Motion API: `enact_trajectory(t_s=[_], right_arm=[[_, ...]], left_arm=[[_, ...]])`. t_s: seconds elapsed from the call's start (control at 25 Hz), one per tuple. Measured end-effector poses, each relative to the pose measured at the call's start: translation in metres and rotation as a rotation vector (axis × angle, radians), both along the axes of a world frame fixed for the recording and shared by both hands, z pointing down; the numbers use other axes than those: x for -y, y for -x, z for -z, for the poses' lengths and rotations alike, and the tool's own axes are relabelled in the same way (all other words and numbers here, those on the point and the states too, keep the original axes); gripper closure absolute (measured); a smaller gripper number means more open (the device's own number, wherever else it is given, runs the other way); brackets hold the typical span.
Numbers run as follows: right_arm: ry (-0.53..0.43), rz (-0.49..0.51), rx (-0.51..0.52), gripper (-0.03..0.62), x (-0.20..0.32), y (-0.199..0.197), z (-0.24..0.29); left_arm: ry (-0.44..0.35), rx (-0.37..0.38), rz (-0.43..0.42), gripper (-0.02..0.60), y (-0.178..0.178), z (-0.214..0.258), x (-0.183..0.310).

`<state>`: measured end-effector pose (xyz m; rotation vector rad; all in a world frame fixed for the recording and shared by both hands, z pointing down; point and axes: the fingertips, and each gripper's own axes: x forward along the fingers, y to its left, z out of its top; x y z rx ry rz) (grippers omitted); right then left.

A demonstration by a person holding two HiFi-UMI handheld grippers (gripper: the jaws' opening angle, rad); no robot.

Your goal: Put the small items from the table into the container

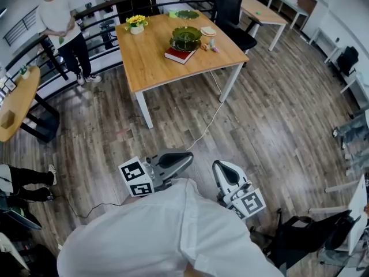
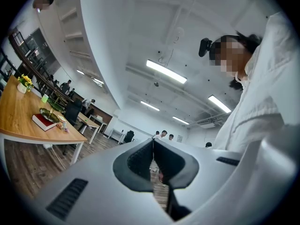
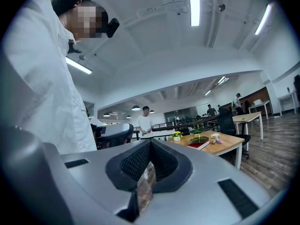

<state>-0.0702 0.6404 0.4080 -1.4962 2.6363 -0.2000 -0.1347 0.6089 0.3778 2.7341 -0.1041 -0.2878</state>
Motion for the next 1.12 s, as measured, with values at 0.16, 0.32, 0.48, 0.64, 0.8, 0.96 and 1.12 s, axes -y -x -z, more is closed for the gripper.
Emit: enact_trajectory(t_s=[0.16,0.32,0.48,0.64,0.8,0.96,1.12], right_arm=[[-0.015,0.009,0.023,0.579,0.004,0.000,0.004],[-0.041,-0.007,0.076,0.577,0.006,-0.007,0.011],[-0.038,-0.015,0.095,0.577,0.008,-0.013,0.009],[-0.034,-0.014,0.108,0.577,0.014,-0.016,0.008],[-0.031,-0.016,0.114,0.577,0.025,-0.024,0.006],[-0.034,-0.003,0.087,0.577,0.043,-0.033,0.001],[-0.027,-0.003,0.077,0.577,0.071,-0.045,-0.002]], left_arm=[[0.002,-0.002,0.006,0.574,0.001,0.001,0.004],[0.000,-0.003,0.003,0.574,-0.001,0.001,0.005],[0.006,0.004,0.004,0.574,-0.004,-0.002,0.007],[0.008,0.009,0.004,0.574,-0.008,-0.003,0.011],[0.008,0.013,0.003,0.574,-0.015,-0.006,0.021],[0.010,0.013,0.014,0.574,-0.020,-0.007,0.040],[0.010,0.011,0.012,0.574,-0.030,-0.009,0.068]])
